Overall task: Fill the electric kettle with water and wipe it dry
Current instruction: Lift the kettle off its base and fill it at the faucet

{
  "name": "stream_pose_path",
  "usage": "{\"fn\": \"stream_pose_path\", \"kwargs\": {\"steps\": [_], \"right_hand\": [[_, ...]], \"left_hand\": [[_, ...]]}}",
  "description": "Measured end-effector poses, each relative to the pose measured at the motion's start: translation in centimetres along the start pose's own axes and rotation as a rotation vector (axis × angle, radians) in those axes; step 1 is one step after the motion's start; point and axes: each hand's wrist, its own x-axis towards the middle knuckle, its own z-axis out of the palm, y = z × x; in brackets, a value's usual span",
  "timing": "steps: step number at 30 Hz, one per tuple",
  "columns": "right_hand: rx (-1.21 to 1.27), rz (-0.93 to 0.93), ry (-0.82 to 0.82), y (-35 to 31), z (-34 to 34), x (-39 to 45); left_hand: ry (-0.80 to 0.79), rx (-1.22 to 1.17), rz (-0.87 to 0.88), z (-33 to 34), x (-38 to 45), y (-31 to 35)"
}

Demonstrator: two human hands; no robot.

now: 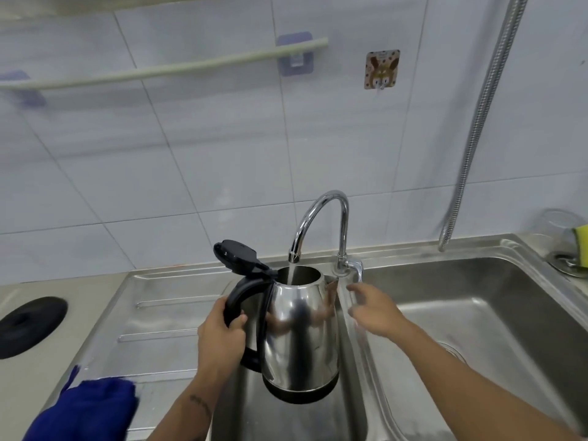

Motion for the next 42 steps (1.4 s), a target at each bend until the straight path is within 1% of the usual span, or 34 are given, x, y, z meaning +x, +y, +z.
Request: {"fn": "stream_pose_path", "kwargs": {"steps": [2, 3, 5, 6, 8, 10, 12, 14, 17, 26, 30, 35, 42], "right_hand": [[0.510, 0.056, -0.111, -1.6, -0.4, -1.2], [0.670, 0.064, -0.209, -2.3, -0.5, -2.1], [0.752, 0.016, -0.365, -3.4, 0.0, -3.6], [0.766, -0.002, -0.385, -3.8, 0.6, -4.0], [0.811, 0.014, -0.321, -4.3, 2.2, -4.0], [0.827, 0.026, -0.247, -4.8, 3.6, -4.0], [0.806, 0.034, -0.202, -5.4, 4.1, -3.9], [0.761, 0.020, -0.185, -5.7, 4.4, -3.8], [0.702, 0.004, -0.195, -6.1, 4.8, -3.5], [0.630, -0.056, -0.212, -4.9, 4.9, -3.1], [0.704, -0.029, -0.288, -4.9, 5.0, -3.3], [0.740, -0.040, -0.233, -4.5, 5.5, -3.2], [0.726, -0.072, -0.176, -3.8, 5.7, -2.9]], "left_hand": [[-0.009, -0.007, -0.006, -0.1, 0.1, -0.1], [-0.009, -0.010, -0.009, -0.1, 0.3, -0.3], [-0.006, -0.018, -0.004, -0.2, 0.4, -0.5], [-0.004, -0.024, 0.002, -0.3, 0.4, -0.5], [-0.018, -0.052, -0.001, -0.3, 0.3, -0.2], [-0.046, -0.091, -0.019, -0.6, 0.3, -0.2], [-0.104, -0.189, -0.064, -1.3, 0.7, -0.3], [-0.180, -0.306, -0.124, -2.6, 1.3, -0.6], [-0.229, -0.351, -0.141, -4.3, 1.9, -1.0], [-0.211, -0.429, -0.142, -4.5, 2.0, -2.1], [-0.225, -0.467, -0.159, -3.4, 1.8, -2.2], [-0.217, -0.502, -0.200, -3.1, 2.6, -1.8], [-0.219, -0.532, -0.199, -3.3, 3.4, -0.7]]}}
